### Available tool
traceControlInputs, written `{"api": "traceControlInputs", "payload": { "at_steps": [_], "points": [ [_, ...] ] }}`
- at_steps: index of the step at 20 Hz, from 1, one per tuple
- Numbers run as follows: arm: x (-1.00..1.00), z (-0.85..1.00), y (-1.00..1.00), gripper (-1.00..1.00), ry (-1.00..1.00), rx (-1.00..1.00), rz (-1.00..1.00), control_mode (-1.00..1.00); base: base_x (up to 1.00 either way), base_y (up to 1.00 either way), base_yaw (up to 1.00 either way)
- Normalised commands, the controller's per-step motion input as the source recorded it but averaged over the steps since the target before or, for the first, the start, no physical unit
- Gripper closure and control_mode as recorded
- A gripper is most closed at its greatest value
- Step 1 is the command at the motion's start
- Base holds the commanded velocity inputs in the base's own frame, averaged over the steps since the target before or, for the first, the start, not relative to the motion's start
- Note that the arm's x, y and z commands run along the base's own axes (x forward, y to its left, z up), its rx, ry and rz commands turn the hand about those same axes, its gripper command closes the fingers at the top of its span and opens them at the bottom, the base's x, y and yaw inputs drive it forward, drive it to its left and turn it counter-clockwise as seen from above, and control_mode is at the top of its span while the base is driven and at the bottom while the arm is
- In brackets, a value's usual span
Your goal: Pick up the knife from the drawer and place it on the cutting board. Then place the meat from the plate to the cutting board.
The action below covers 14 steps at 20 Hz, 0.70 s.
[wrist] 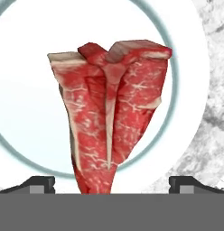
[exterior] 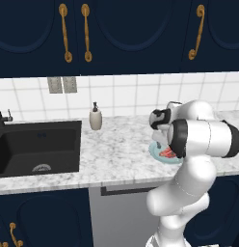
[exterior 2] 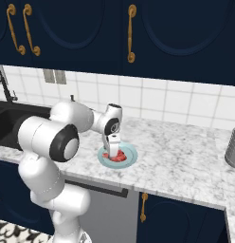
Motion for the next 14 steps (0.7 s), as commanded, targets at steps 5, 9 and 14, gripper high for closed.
{"api": "traceControlInputs", "payload": {
  "at_steps": [5,9,14],
  "points": [
    [0.17,-0.31,0.00,-1.00,0.00,0.00,-0.06,-1.00,0.00,0.00,0.00],
    [0.27,-0.26,0.00,-1.00,0.00,0.00,-0.07,-1.00,0.00,0.00,0.00],
    [0.07,-0.22,-0.01,-1.00,0.00,0.00,-0.07,-1.00,0.00,0.00,0.00]
  ]
}}
